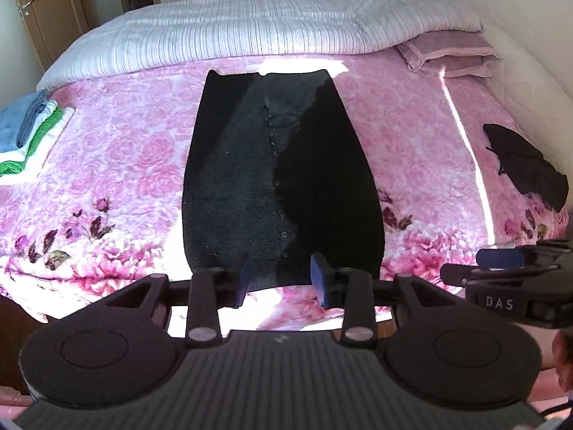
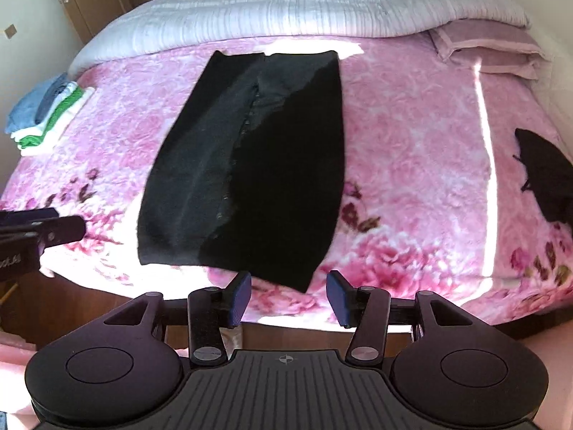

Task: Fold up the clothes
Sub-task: 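Open both grippers and raise them above the flattened black garment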

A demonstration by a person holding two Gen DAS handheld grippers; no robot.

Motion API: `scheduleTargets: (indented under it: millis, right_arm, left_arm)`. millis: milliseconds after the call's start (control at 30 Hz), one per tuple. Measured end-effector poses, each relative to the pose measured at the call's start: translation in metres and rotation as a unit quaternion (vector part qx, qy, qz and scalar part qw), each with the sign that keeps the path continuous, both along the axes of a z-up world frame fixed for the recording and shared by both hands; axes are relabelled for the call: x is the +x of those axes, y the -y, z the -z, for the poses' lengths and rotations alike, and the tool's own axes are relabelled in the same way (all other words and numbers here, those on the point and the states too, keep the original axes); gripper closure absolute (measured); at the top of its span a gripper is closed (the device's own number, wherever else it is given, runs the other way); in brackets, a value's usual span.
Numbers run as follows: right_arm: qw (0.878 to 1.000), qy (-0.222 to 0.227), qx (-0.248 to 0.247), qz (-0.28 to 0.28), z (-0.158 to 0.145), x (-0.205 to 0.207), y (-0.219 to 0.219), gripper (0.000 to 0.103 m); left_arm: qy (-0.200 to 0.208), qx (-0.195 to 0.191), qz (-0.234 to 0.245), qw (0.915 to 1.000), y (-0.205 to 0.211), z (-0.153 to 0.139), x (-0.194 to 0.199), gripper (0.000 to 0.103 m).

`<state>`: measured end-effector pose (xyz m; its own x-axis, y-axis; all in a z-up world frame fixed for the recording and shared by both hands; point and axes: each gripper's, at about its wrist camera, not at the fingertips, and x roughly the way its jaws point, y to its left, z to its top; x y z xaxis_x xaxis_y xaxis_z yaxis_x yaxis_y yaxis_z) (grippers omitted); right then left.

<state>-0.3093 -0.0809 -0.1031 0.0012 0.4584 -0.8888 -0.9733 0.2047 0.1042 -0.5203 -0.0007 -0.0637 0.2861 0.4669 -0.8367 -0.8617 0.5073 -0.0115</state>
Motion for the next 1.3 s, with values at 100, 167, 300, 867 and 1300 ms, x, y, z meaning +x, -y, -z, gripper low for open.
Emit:
scheduleTargets:
  millis: [100, 167, 300, 867, 1300]
  right_arm:
    - [1.000, -0.009, 0.006, 0.009, -0.010, -0.004, 0.007, 0.052]
    - [1.000, -0.006, 0.007, 0.017, -0.015, -0.009, 0.008, 0.052]
    - [1.000, 0.016, 0.009, 0.013, -0.023, -0.023, 0.011, 0.052]
    - [0.999, -0.017, -0.018, 0.042, -0.023, -0.053, 0.026, 0.052]
    - [0.999, 0.008, -0.016, 0.032, -0.030, -0.078, 0.037, 0.052]
  left_arm:
    - [-0.001, 0.004, -0.004, 1.0000, 0.009, -0.007, -0.004, 0.069]
    - [0.000, 0.006, -0.006, 1.0000, 0.013, -0.011, -0.009, 0.065]
    - [-0.001, 0.012, -0.010, 0.9999, 0.019, -0.015, -0.018, 0.061]
    - [-0.023, 0.017, -0.013, 0.9995, 0.038, -0.007, -0.048, 0.052]
    - [-0.021, 0.015, -0.020, 0.9995, 0.051, -0.004, -0.062, 0.052]
